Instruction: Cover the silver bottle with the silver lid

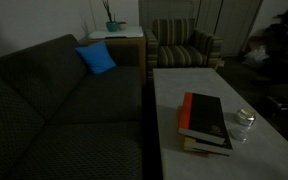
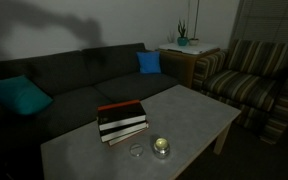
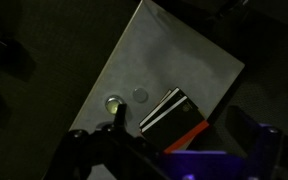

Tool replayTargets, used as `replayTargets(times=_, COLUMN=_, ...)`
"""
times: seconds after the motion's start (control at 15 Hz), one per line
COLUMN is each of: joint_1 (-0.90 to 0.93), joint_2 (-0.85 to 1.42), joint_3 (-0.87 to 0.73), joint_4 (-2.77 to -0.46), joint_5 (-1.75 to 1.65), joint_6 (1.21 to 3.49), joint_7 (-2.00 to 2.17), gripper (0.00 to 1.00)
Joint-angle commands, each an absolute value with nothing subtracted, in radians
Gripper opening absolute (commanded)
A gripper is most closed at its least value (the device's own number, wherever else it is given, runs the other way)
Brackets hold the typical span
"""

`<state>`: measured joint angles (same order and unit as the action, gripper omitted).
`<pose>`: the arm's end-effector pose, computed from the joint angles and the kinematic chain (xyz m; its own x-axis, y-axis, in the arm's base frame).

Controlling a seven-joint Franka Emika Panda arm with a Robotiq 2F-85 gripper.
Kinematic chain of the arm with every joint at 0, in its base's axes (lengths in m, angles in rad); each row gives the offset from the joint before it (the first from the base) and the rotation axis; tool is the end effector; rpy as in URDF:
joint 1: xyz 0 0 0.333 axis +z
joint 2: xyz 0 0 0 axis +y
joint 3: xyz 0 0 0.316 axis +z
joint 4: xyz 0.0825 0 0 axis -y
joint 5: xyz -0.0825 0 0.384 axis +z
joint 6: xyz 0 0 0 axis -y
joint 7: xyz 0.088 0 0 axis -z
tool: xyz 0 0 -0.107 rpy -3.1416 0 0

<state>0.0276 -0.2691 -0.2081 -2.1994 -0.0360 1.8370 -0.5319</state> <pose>0.4537 -0.0907 0.4841 0.9279 0.3654 -0.0738 0.3608 -0.9301 -0.0682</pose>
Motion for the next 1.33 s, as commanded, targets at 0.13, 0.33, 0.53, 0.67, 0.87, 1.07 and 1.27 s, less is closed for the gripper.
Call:
replayTargets(times=0.13, joint_1=0.004, joint_2=-0.264, joint_3=-0.186, joint_4=-2.187, joint_5=-0.030, joint_6=1.827, joint_7=-0.540, gripper=1.00)
replayTargets(times=0.33, joint_1=0.006, joint_2=-0.230, joint_3=-0.172, joint_4=-2.176, joint_5=-0.040, joint_6=1.824, joint_7=-0.504, gripper=1.00)
replayTargets(times=0.53, joint_1=0.015, joint_2=-0.137, joint_3=-0.137, joint_4=-2.153, joint_5=-0.064, joint_6=1.811, joint_7=-0.458, gripper=1.00)
replayTargets(times=0.67, joint_1=0.019, joint_2=-0.049, joint_3=-0.114, joint_4=-2.125, joint_5=-0.066, joint_6=1.791, joint_7=-0.449, gripper=1.00)
replayTargets(times=0.87, joint_1=0.012, joint_2=0.099, joint_3=-0.088, joint_4=-2.073, joint_5=-0.035, joint_6=1.767, joint_7=-0.489, gripper=1.00)
replayTargets(times=1.07, joint_1=-0.011, joint_2=0.253, joint_3=-0.067, joint_4=-2.020, joint_5=-0.003, joint_6=1.753, joint_7=-0.476, gripper=1.00)
replayTargets(times=1.27, joint_1=-0.026, joint_2=0.259, joint_3=-0.046, joint_4=-2.056, joint_5=-0.004, joint_6=1.802, joint_7=-0.487, gripper=1.00)
